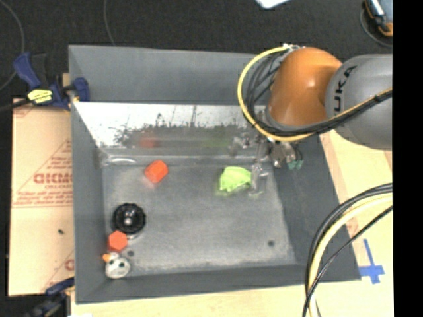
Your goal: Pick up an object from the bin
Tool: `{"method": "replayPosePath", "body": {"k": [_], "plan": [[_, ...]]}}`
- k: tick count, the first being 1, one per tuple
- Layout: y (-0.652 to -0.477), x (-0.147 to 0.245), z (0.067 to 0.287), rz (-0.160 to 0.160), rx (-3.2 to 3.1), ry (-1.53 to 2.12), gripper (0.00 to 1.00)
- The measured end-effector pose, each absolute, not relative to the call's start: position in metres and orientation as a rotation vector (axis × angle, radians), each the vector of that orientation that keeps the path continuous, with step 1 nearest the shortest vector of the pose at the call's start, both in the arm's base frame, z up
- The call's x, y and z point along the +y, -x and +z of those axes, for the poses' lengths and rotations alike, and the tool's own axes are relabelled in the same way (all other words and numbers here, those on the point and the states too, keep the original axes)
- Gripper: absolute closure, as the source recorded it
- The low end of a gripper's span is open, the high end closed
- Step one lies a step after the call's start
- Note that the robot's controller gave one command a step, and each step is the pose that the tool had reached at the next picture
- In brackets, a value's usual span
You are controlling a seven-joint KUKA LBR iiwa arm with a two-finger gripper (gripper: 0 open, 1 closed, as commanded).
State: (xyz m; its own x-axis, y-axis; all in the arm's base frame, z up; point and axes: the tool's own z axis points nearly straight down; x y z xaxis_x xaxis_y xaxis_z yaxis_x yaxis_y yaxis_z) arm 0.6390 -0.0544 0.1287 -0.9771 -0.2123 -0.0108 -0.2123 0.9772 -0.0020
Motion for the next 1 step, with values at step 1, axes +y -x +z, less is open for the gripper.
{"method": "replayPosePath", "body": {"k": [1], "plan": [[-0.6451,-0.0585,0.0760,-0.009,3.055,0.651,0.00]]}}
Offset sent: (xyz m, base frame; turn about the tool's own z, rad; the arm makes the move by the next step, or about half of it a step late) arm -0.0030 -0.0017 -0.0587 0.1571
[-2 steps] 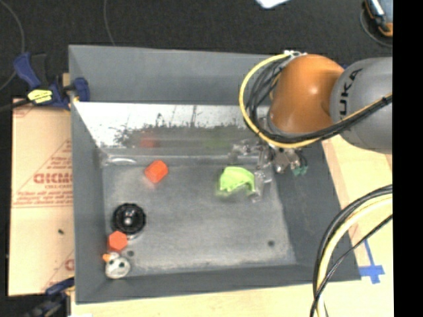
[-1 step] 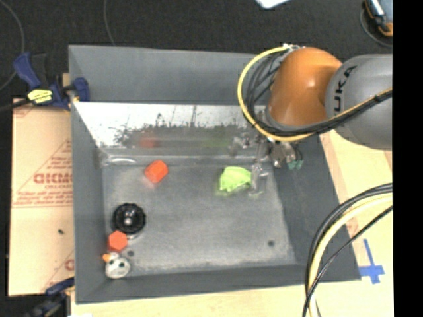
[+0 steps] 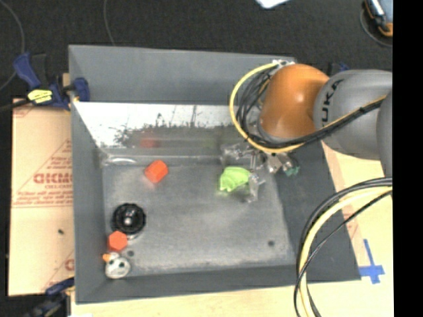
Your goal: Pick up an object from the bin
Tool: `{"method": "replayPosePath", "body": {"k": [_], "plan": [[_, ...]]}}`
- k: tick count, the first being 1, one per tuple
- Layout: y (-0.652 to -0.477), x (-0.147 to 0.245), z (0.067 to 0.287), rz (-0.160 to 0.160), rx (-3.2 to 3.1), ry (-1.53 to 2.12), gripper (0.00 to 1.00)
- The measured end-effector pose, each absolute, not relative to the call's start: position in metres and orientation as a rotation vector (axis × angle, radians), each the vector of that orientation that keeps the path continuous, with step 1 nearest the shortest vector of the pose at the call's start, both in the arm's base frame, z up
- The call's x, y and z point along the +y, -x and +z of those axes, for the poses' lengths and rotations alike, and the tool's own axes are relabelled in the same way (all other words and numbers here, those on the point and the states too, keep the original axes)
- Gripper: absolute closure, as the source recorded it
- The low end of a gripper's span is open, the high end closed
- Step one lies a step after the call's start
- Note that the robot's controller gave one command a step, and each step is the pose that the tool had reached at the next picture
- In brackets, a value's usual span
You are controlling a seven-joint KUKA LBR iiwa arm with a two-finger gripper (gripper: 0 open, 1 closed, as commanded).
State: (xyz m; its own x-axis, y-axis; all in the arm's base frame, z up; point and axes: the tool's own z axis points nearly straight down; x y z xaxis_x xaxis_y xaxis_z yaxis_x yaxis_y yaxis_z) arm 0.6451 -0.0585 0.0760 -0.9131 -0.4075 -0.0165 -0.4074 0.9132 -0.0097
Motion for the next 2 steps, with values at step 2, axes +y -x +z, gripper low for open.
{"method": "replayPosePath", "body": {"k": [2], "plan": [[-0.6370,-0.0574,0.0712,0.001,3.129,0.088,1.00]]}}
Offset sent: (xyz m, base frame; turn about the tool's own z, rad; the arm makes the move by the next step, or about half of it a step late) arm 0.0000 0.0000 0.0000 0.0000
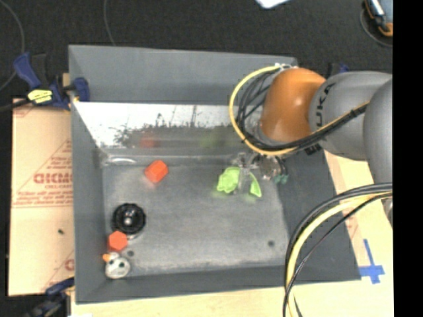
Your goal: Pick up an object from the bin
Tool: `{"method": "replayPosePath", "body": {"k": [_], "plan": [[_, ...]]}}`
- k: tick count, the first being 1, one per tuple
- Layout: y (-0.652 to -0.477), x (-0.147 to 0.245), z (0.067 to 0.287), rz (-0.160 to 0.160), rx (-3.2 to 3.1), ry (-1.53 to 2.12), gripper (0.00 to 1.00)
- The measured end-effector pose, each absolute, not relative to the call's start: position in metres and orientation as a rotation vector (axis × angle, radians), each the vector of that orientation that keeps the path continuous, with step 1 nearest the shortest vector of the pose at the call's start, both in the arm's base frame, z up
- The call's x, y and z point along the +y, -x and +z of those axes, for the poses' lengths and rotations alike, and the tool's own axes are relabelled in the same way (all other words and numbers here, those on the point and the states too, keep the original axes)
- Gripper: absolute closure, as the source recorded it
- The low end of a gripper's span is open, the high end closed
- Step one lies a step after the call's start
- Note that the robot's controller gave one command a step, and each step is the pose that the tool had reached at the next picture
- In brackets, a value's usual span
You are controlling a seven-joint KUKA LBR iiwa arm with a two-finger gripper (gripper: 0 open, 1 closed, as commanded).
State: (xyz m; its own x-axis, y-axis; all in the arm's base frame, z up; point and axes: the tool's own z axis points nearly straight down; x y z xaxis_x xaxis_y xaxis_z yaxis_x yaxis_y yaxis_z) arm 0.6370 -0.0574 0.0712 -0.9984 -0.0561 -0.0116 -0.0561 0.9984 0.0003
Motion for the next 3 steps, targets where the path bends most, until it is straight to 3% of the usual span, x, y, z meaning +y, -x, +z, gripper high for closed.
{"method": "replayPosePath", "body": {"k": [1,2,3], "plan": [[-0.640,-0.040,0.156,-0.001,3.116,0.113,1.00],[-0.648,-0.057,0.177,-0.002,3.119,0.101,1.00],[-0.633,-0.035,0.267,-0.002,3.116,0.111,1.00]]}}
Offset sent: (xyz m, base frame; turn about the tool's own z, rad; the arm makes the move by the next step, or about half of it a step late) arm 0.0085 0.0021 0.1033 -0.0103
